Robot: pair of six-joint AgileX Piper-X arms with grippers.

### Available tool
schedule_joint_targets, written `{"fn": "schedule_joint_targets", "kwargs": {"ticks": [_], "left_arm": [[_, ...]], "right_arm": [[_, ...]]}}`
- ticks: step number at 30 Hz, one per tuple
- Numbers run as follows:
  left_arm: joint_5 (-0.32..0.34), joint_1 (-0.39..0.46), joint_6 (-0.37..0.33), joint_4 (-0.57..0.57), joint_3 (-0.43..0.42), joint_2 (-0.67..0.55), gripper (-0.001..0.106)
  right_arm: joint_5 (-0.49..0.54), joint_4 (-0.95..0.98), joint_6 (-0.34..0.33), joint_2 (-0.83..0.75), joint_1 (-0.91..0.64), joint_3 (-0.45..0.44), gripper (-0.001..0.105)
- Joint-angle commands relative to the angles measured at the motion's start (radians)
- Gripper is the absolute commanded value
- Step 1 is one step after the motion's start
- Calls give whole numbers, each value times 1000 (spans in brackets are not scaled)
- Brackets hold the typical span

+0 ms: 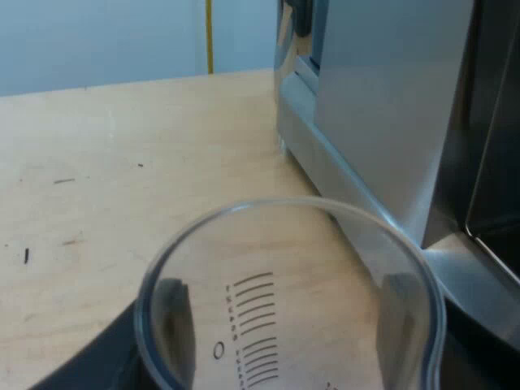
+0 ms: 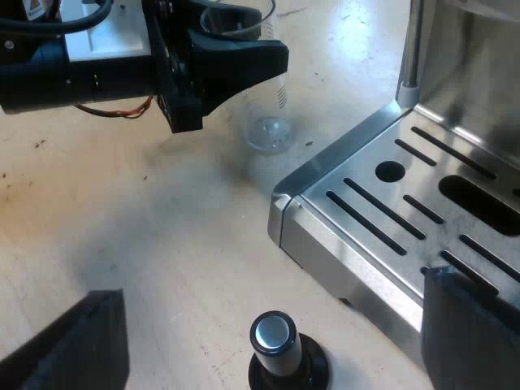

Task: Pour the beans into the coffee machine

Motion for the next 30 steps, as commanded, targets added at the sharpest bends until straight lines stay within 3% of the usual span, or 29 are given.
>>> {"fn": "schedule_joint_targets", "kwargs": {"ticks": [1, 7, 14, 20, 30], "left_arm": [[13, 0, -9, -6, -6, -5, 55], [13, 0, 45, 75, -7, -5, 59], [14, 0, 44, 136, -5, -12, 65], [-6, 0, 44, 260, -5, -55, 68], [-19, 0, 40, 660, -5, -246, 68]], "right_arm": [[-17, -10, -11, -1, 0, -4, 79], [-17, -10, 11, -1, 0, -4, 79], [-17, -10, 36, -1, 0, -4, 79], [-17, -10, 36, -1, 0, -4, 79], [-17, -10, 36, -1, 0, -4, 79]]}}
